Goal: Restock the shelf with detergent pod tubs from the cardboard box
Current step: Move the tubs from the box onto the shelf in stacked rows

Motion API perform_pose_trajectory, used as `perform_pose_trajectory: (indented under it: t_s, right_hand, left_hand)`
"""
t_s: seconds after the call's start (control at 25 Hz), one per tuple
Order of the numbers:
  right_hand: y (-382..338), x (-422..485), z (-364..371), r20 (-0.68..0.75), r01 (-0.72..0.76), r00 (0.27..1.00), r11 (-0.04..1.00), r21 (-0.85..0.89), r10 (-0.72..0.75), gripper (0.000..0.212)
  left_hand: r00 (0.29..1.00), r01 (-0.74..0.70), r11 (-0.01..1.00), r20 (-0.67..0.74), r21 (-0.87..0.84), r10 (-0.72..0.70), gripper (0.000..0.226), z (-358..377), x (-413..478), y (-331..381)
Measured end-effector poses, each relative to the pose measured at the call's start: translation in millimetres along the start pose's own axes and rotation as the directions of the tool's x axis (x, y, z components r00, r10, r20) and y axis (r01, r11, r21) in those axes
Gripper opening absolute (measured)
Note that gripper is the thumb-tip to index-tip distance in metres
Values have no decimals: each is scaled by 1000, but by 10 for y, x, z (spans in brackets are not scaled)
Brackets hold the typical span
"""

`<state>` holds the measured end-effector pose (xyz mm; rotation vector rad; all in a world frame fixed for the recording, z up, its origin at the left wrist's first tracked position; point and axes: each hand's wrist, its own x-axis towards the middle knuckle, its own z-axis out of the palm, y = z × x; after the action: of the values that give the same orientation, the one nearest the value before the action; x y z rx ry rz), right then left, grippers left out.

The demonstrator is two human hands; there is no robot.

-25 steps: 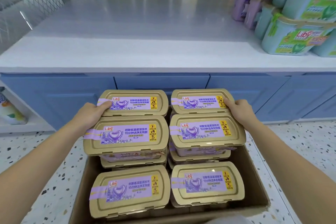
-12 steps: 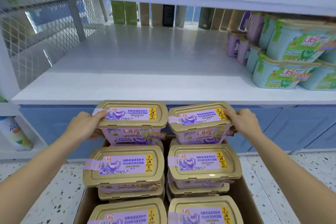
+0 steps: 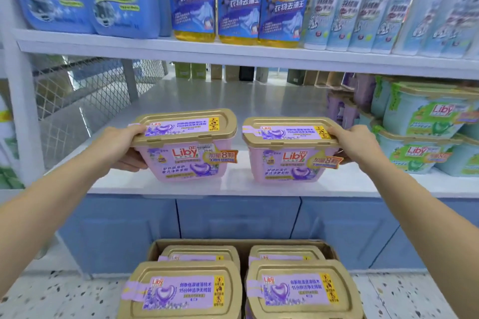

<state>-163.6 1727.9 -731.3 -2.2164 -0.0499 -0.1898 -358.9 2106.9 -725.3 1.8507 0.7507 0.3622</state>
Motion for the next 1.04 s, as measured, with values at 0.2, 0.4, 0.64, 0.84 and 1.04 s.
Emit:
perform_pose_trajectory:
  t_s: [0.2,0.4,0.64,0.84,1.04]
  right_hand:
    - [-93,207,182,8,-35,999,999,-2,35,61]
    - [81,338,393,20,-98,995,995,-11,99,59]
    - [92,451,539,-14,-131,991,990,-48,130,57]
    - [75,422,526,-6,-165,986,986,-36,165,64]
    - [112,298,520,40,-191,981,976,100,188,85]
  left_hand:
    - [999,35,999,13,29,-35,38,107,270,71]
    - [999,36,997,25,72,-38,40,254,544,-4]
    - [1000,20,996,0,87,-20,40,368,745,-25]
    - [1000,24,995,-15,99,-22,41,386,759,-42]
    - [999,33,995,-39,90,-30,43,383,766,-54]
